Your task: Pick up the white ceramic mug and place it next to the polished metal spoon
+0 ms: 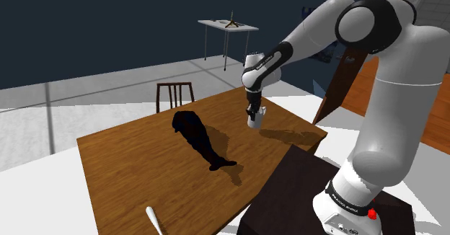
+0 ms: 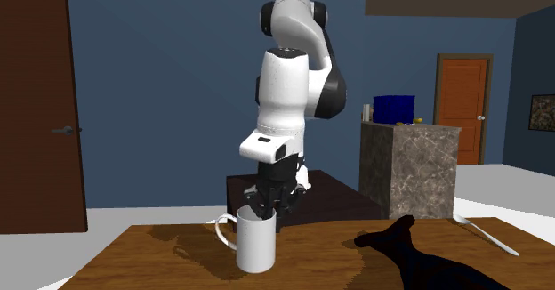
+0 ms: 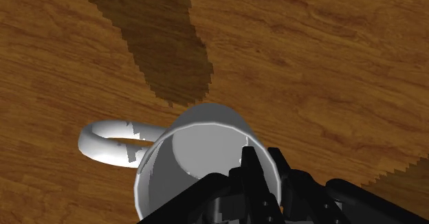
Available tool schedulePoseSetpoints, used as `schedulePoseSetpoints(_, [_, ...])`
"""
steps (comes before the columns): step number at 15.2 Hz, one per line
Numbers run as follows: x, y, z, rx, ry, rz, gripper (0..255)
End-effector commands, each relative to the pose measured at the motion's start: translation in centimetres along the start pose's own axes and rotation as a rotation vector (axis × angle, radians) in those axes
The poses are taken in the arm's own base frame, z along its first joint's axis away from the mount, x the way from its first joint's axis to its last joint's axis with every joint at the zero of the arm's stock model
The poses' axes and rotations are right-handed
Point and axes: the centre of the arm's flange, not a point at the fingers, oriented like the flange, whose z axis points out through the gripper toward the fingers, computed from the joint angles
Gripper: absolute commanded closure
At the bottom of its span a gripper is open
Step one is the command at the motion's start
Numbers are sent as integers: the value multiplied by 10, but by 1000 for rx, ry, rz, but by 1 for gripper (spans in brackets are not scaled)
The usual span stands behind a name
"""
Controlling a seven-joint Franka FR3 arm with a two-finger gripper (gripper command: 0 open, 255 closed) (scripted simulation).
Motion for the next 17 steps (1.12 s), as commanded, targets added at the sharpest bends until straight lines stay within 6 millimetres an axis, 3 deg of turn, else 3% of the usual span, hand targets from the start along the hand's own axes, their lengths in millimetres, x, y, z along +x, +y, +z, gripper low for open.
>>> schedulePoseSetpoints(1, [-1,-2,-11,0,0,0,255])
schedulePoseSetpoints(17, [-16,0,-94,0,0,0,255])
